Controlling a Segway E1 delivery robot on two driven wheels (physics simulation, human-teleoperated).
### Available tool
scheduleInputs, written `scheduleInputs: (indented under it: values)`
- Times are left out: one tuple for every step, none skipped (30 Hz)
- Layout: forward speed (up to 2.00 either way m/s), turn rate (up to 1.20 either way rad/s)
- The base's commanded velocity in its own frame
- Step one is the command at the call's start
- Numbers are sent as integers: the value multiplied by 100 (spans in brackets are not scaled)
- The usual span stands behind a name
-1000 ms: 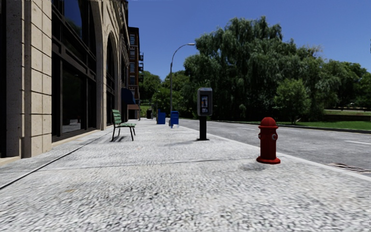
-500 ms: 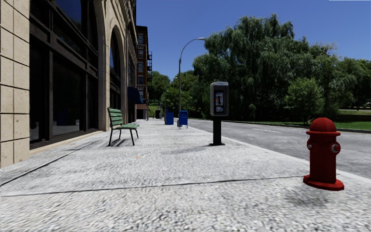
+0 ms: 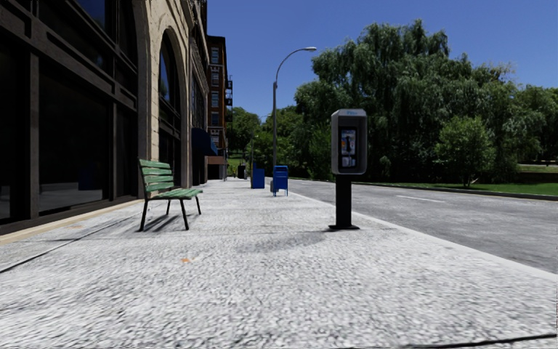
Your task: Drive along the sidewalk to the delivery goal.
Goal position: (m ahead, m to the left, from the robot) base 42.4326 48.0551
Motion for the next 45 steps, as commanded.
scheduleInputs:
  values:
    - [200,0]
    - [200,0]
    - [200,0]
    - [200,0]
    - [200,0]
    - [200,0]
    - [200,0]
    - [200,0]
    - [200,0]
    - [200,0]
    - [200,0]
    - [200,39]
    - [200,47]
    - [200,49]
    - [200,49]
    - [200,48]
    - [200,41]
    - [200,30]
    - [200,30]
    - [200,4]
    - [200,0]
    - [200,0]
    - [200,0]
    - [200,0]
    - [200,0]
    - [200,0]
    - [200,0]
    - [200,0]
    - [200,0]
    - [200,0]
    - [200,0]
    - [200,2]
    - [200,21]
    - [200,21]
    - [200,31]
    - [200,34]
    - [200,35]
    - [200,35]
    - [200,35]
    - [200,35]
    - [200,35]
    - [200,35]
    - [200,35]
    - [200,29]
    - [200,29]
